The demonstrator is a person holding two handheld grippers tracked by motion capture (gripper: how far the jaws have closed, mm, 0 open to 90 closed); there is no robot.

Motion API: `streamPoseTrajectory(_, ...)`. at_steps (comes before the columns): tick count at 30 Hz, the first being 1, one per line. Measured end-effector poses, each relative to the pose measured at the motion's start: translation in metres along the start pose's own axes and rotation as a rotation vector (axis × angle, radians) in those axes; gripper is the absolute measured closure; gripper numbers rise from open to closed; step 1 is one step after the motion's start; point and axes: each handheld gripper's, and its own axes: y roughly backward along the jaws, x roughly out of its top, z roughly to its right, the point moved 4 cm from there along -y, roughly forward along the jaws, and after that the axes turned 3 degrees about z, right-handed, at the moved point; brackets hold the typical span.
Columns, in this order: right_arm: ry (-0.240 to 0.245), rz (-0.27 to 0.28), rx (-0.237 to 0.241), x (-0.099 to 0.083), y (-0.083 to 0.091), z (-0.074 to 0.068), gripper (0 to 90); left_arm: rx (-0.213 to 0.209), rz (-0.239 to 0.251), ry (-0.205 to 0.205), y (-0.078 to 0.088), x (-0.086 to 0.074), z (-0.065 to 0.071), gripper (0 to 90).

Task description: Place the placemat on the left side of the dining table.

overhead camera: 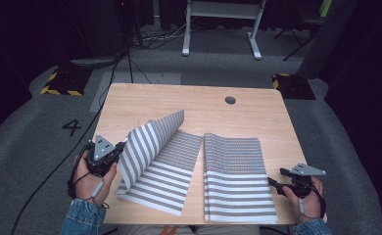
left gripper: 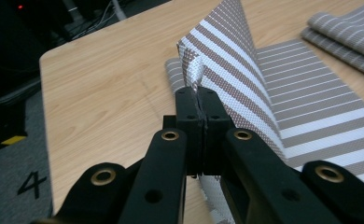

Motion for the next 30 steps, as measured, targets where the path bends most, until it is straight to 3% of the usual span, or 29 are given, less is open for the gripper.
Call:
streamPoseTrajectory(2, 0.000, 0.000, 0.001, 0.000, 0.000, 0.000, 30.9, 0.045, -0.032, 0.009, 0.000, -0.005, -0.013, 88.7)
streamPoseTrajectory(7, 0.000, 0.000, 0.000, 0.000, 0.000, 0.000, 30.9, 0.082, -0.076, 0.068, 0.001, -0.018, -0.031, 88.1)
streamPoseTrajectory(15, 0.000, 0.000, 0.002, 0.000, 0.000, 0.000, 30.9, 0.125, -0.108, 0.105, 0.005, -0.027, -0.038, 84.2)
streamPoseTrajectory(16, 0.000, 0.000, 0.002, 0.000, 0.000, 0.000, 30.9, 0.156, -0.121, 0.101, 0.005, -0.029, -0.039, 83.2)
streamPoseTrajectory(22, -0.001, 0.000, 0.002, 0.000, 0.000, 0.000, 30.9, 0.194, -0.166, 0.126, 0.009, -0.038, -0.045, 81.3)
streamPoseTrajectory(24, -0.001, 0.000, 0.002, 0.000, 0.000, 0.000, 30.9, 0.218, -0.155, 0.130, 0.010, -0.039, -0.048, 76.2)
streamPoseTrajectory(27, 0.000, 0.000, 0.002, 0.000, 0.000, 0.000, 30.9, 0.292, -0.069, 0.169, 0.015, -0.037, -0.054, 34.5)
streamPoseTrajectory(28, 0.004, -0.001, 0.000, 0.000, 0.000, 0.000, 30.9, 0.286, -0.058, 0.172, 0.016, -0.036, -0.053, 30.7)
streamPoseTrajectory(30, 0.010, -0.002, -0.002, 0.000, 0.000, 0.001, 30.9, 0.270, -0.042, 0.173, 0.016, -0.034, -0.050, 32.3)
